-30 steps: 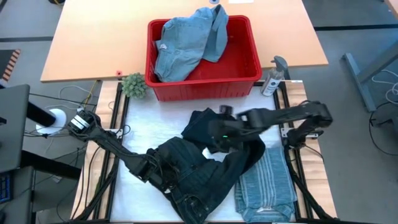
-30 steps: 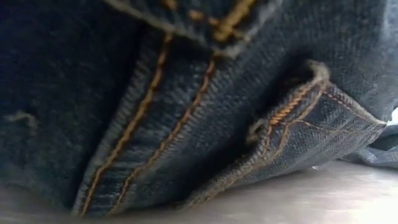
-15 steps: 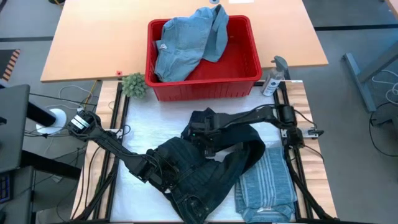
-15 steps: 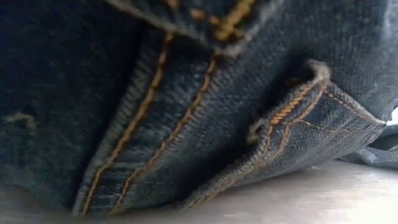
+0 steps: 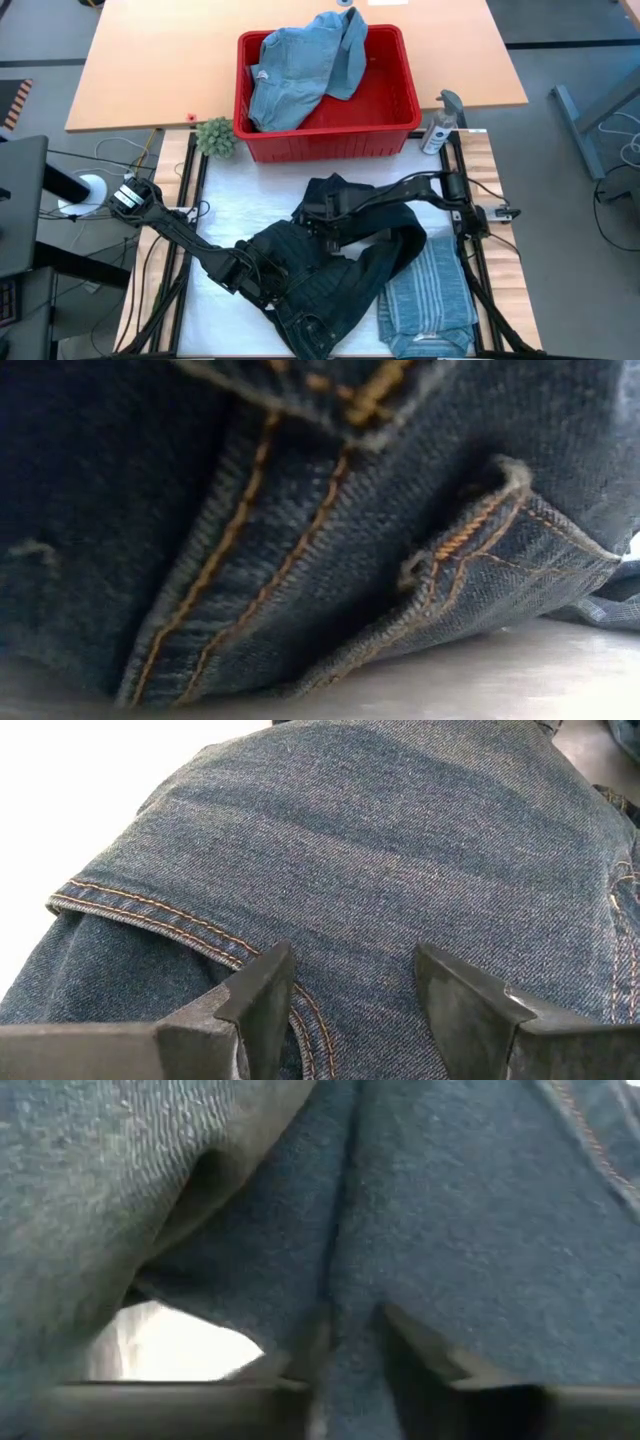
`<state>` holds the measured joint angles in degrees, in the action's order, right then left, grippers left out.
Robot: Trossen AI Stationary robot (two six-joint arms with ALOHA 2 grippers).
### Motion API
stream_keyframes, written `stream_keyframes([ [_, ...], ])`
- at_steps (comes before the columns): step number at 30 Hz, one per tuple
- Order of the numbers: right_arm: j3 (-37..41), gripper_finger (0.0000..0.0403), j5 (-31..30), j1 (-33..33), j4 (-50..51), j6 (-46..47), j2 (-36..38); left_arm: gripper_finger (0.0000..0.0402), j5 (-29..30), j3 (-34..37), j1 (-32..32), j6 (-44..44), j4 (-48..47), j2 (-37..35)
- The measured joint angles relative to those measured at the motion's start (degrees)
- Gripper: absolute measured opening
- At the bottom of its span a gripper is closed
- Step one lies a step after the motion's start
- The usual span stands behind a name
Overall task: Fold Laundry from Bin
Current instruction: Fold the blue denim pants
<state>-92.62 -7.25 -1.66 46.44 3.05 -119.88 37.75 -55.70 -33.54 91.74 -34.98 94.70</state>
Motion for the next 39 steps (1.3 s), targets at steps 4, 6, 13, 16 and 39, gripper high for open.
stream_keyframes([
  [4,-1.5,0.0019,-0.2,0.3,2.4,-1.0,1.6,0.0199,0.1,0.0,0.0,0.0,0.0,0.0],
  [6,-2.9,0.0017,-0.6,0.6,4.0,-1.0,2.5,0.0199,0.7,0.0,0.0,0.0,0.0,0.0],
  [13,-13.4,0.0016,-10.0,0.6,16.8,0.8,10.1,0.0199,1.5,0.0,0.0,-0.2,-0.2,0.0],
  [16,-19.1,0.0016,-15.4,0.5,28.6,7.3,13.8,0.0199,1.9,0.0,0.0,-0.2,-0.2,0.0],
  [39,-21.2,0.0016,-21.2,-42.7,43.6,66.9,40.0,0.0199,-6.1,0.6,7.7,-21.9,2.1,0.0],
])
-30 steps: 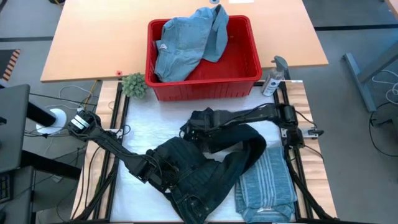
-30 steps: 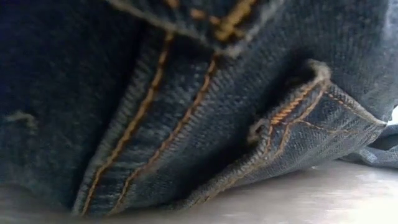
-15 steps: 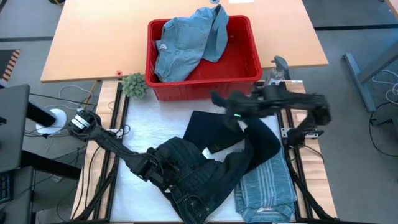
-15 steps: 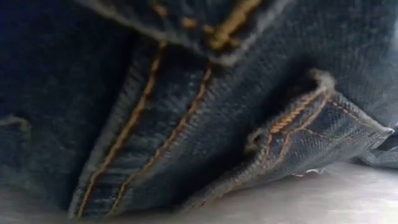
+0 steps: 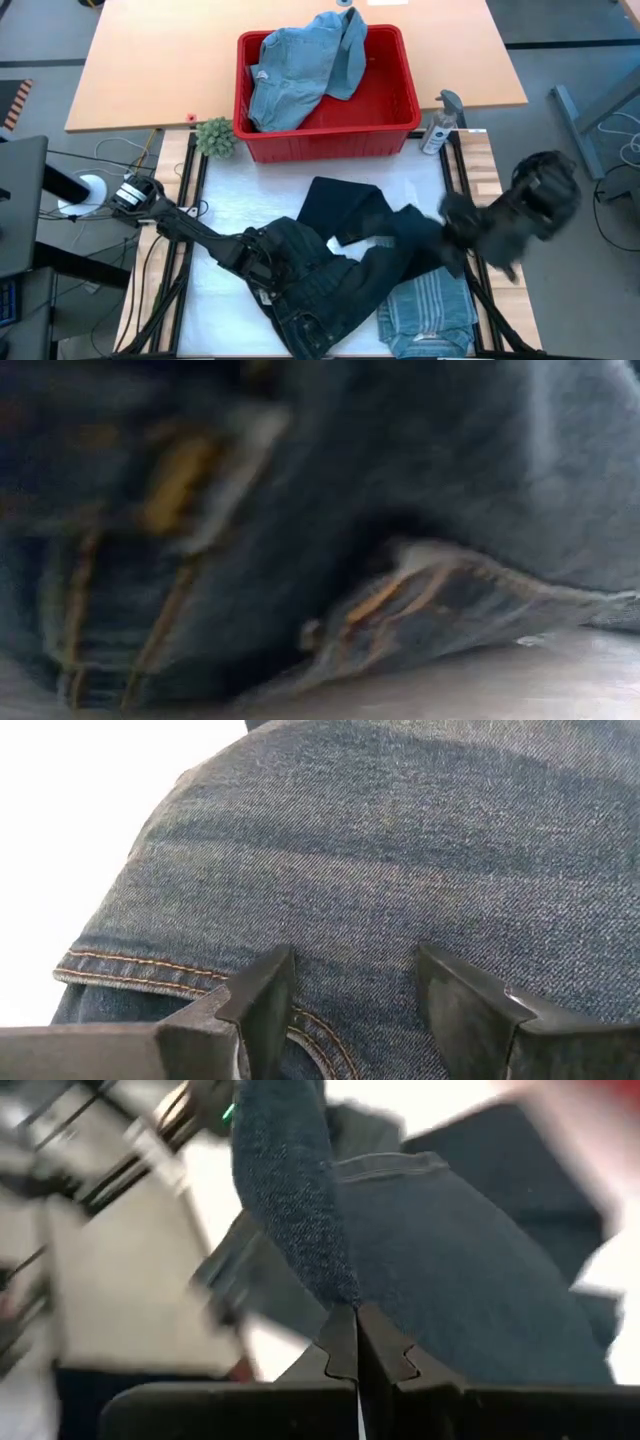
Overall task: Fold Laundry from Bin
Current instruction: Fold the blue denim pants
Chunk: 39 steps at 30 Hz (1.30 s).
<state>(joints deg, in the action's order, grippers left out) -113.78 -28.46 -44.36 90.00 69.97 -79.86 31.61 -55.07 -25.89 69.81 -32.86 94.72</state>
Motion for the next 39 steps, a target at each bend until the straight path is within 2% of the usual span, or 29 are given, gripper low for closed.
stream_keyframes([
  [6,0.1,0.0016,2.0,-17.2,0.0,17.4,-3.8,0.0199,-5.2,0.0,1.2,-8.2,-0.9,0.0],
  [9,0.1,0.0016,8.4,-23.1,0.0,27.7,-6.8,0.0199,-9.1,0.0,1.2,-12.4,-1.9,0.0],
  [13,0.1,0.0016,20.7,-28.0,0.0,41.3,-10.8,0.0199,-13.9,0.0,1.1,-13.4,-2.1,-0.9],
  [16,0.1,0.0027,23.3,-29.9,0.0,45.4,-13.6,0.0199,-15.4,0.0,0.8,-12.1,0.3,-4.3],
  [19,0.1,0.0047,21.7,-29.9,0.0,44.8,-15.9,0.0199,-14.3,0.0,0.8,-9.0,1.0,-9.5],
  [25,0.1,0.0061,16.2,-28.2,0.0,36.0,-20.2,0.0199,-9.1,0.0,0.6,-1.6,1.0,-22.9],
  [29,0.1,0.0063,16.0,-26.7,0.0,30.1,-20.7,0.0199,-9.4,0.0,-1.5,3.3,8.0,-29.1],
  [32,0.1,0.0064,11.5,-25.2,0.0,25.7,-19.5,0.0199,-11.4,-0.1,-4.0,4.0,15.4,-29.0],
  [36,0.3,0.0065,-0.4,-21.4,-0.1,20.4,-18.5,0.0199,-9.3,-0.1,-8.0,7.0,19.3,-24.7],
  [39,2.1,0.0065,-3.4,-16.1,0.0,14.2,-18.4,0.0199,-10.7,-0.1,-9.3,6.8,19.6,-20.9],
])
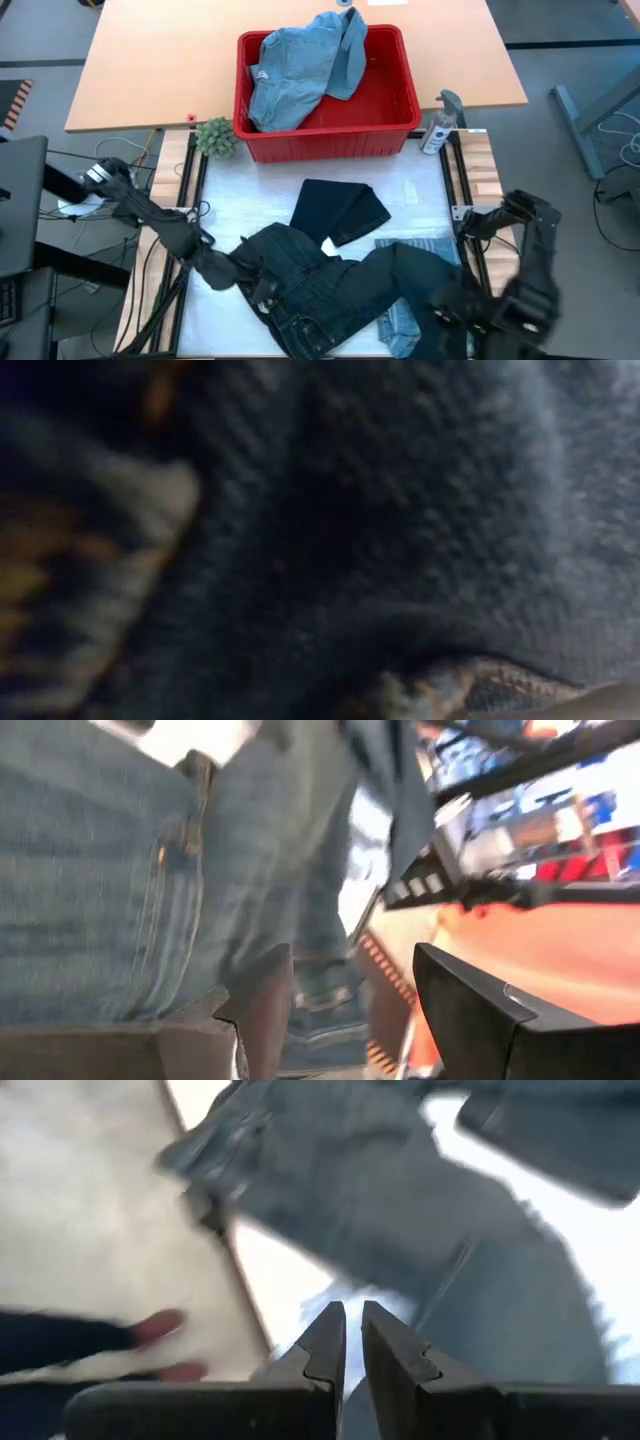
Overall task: Fold Laundry from Bin
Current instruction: Fold the blue denim pants
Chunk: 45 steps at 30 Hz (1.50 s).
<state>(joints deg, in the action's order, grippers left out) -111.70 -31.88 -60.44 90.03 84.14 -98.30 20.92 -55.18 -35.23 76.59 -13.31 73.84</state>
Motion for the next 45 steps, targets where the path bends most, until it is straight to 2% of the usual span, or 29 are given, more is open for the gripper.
stream_keyframes([
  [3,1.7,0.0065,0.9,5.9,0.1,-7.6,0.0,0.0199,-0.3,0.0,-0.5,0.7,0.2,3.7],
  [9,2.4,0.0066,3.0,15.2,-0.6,-22.8,0.0,0.0199,-5.5,0.0,-3.1,1.0,1.3,10.6],
  [14,2.4,0.0066,4.9,19.8,-1.2,-29.4,0.1,0.0190,0.2,0.0,-4.9,1.4,-5.8,17.3],
  [17,2.4,0.0066,5.0,21.3,-1.4,-30.5,0.1,0.0165,-0.4,0.0,-4.7,-1.0,-5.6,21.8],
  [22,2.4,0.0066,4.1,25.7,-1.0,-28.7,-0.1,0.0094,-10.6,-0.4,-2.8,-2.9,-9.6,27.8],
  [24,2.4,0.0066,2.3,27.9,-1.4,-29.0,-0.3,0.0064,-12.4,-0.6,-2.5,-3.6,-13.8,28.0],
  [27,4.6,0.0066,-1.5,32.3,-4.4,-35.3,-0.3,0.0026,-13.6,-0.6,-2.7,-5.9,-24.2,26.0],
  [30,7.0,0.0067,-2.0,37.3,-6.3,-47.6,-0.4,0.0006,-13.5,0.0,-2.8,-6.5,-34.2,23.0],
  [34,13.5,0.0082,5.3,44.6,-12.1,-65.5,-0.3,0.0005,-12.1,0.3,-2.9,-4.6,-44.0,18.1],
  [37,19.1,0.0099,17.3,49.1,-17.3,-72.5,-0.4,0.0005,-10.3,0.3,-2.9,-0.8,-48.5,15.0],
  [41,25.4,0.0100,29.1,49.5,-23.0,-69.7,0.5,0.0004,-7.0,0.2,-3.1,1.1,-48.9,12.3],
  [45,31.7,0.0076,29.9,43.7,-22.9,-64.2,3.4,0.0004,-5.6,0.2,-3.5,1.1,-50.6,11.9],
])
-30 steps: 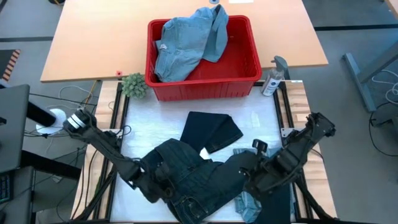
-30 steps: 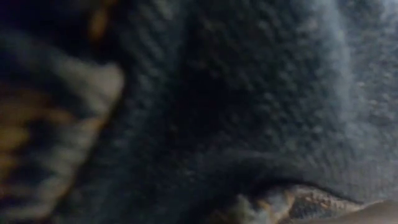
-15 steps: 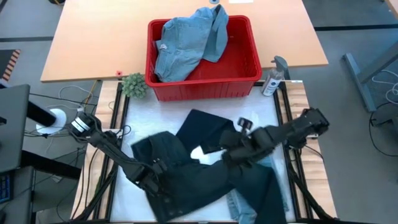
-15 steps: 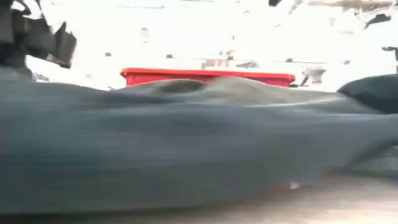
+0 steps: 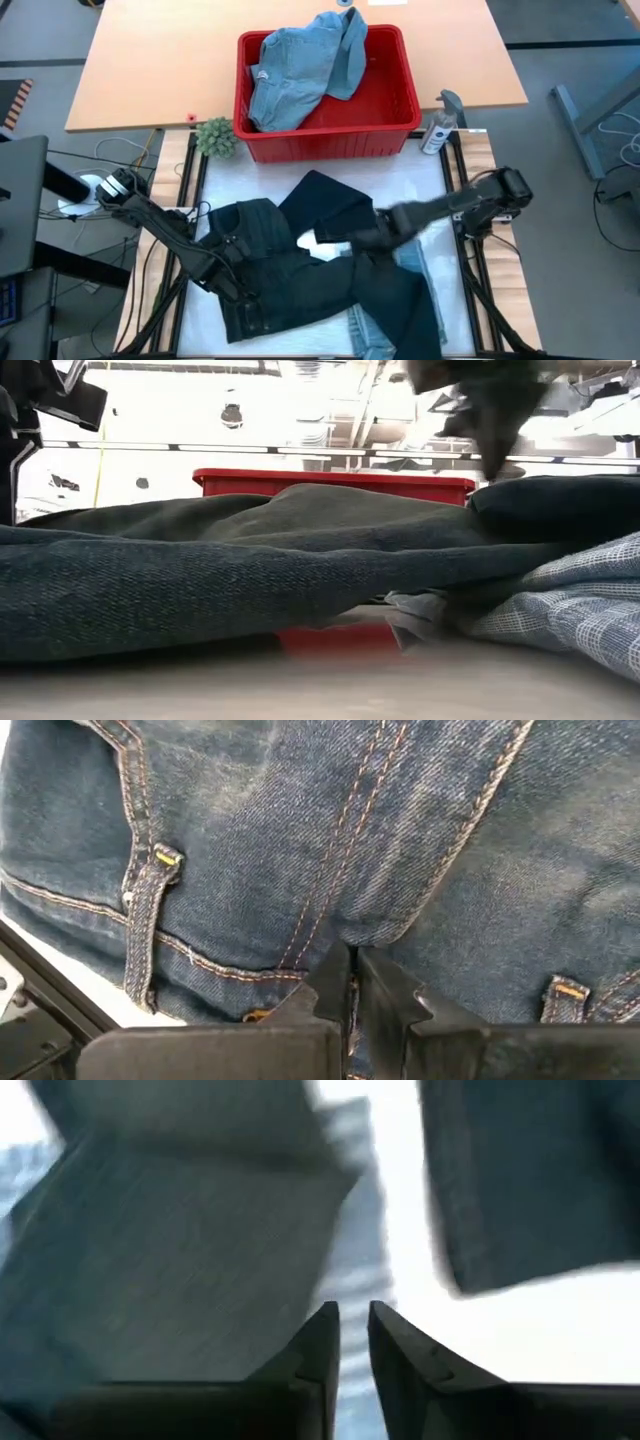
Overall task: Fold Laundry from Bin
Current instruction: Fold the blue denim pants
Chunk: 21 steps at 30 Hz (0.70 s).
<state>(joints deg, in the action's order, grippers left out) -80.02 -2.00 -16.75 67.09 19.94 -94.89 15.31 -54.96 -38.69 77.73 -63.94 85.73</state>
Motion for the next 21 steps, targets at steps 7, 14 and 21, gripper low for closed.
stream_keyframes([
  [7,15.1,0.0017,-0.7,-7.7,-11.3,17.8,9.4,0.0003,1.5,0.0,-0.2,-2.2,-0.7,0.0],
  [14,24.3,0.0015,-0.7,-7.5,-18.5,23.7,11.2,0.0003,1.7,-0.1,-0.2,-4.0,-0.8,-0.1],
  [21,31.2,0.0015,2.1,-6.5,-19.4,29.9,11.3,0.0003,0.8,-0.1,-0.2,-4.7,-1.1,-0.1],
])
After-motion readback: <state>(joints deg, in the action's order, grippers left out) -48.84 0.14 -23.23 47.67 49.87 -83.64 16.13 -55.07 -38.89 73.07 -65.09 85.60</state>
